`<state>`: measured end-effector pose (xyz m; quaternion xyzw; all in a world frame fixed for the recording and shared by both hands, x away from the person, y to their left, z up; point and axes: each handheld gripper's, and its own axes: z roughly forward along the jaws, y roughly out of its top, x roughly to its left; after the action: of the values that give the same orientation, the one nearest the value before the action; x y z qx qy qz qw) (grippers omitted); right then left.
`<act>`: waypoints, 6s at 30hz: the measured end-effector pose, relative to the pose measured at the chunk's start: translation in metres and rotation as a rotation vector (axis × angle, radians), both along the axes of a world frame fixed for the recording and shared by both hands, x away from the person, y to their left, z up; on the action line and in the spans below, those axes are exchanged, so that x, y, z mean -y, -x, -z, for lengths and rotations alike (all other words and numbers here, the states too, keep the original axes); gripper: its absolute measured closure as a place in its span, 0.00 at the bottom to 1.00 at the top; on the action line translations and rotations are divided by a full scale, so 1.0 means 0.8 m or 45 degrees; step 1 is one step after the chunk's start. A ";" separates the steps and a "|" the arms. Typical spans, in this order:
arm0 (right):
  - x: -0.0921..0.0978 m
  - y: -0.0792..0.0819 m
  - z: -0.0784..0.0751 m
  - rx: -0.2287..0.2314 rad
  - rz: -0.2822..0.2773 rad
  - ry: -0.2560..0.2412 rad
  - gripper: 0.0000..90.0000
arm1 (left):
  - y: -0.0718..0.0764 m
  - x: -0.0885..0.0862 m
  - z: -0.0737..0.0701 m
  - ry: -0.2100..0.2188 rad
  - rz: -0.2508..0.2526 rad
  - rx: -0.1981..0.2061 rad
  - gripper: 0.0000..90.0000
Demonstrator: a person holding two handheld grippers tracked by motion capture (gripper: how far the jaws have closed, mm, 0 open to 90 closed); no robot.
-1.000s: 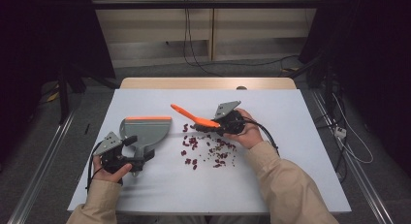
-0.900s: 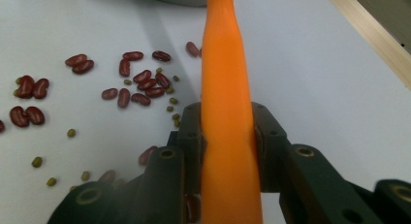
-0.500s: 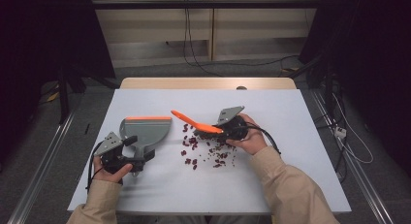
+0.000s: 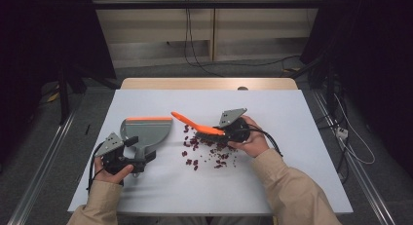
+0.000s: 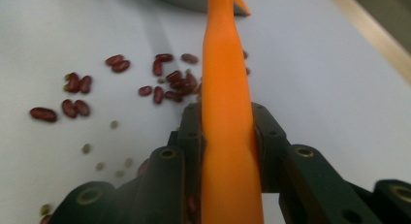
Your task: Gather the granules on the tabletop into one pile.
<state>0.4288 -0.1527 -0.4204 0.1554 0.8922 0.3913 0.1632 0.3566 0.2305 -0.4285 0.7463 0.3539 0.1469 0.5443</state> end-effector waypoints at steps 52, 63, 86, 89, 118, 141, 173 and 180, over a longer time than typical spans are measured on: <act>-0.050 -0.012 0.010 0.016 -0.243 0.029 0.79 | -0.003 -0.003 0.000 0.002 -0.021 0.000 0.06; -0.040 -0.011 -0.002 0.060 -0.181 -0.039 0.79 | -0.003 -0.002 0.000 0.001 -0.019 0.000 0.06; -0.047 -0.003 0.007 0.023 -0.191 0.013 0.79 | -0.004 0.000 0.000 -0.002 -0.014 0.002 0.06; -0.046 0.001 0.007 0.029 -0.207 0.013 0.79 | -0.003 0.000 0.000 -0.005 -0.011 0.003 0.06; -0.075 -0.017 0.010 0.077 -0.210 0.019 0.79 | -0.005 0.000 0.001 -0.012 -0.009 -0.002 0.06; -0.046 0.007 -0.025 -0.138 0.170 -0.384 0.79 | -0.005 0.001 0.001 -0.016 -0.009 0.001 0.06; -0.097 0.039 0.020 -0.682 0.537 -0.664 0.79 | -0.007 0.002 0.002 -0.014 -0.009 -0.004 0.06; -0.089 0.038 0.030 -0.688 0.666 -0.589 0.79 | -0.006 0.001 0.002 -0.010 -0.011 -0.001 0.06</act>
<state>0.3983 -0.0815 -0.4442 0.5052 0.7225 0.4715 -0.0217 0.3615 0.2298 -0.4299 0.7468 0.3568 0.1504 0.5408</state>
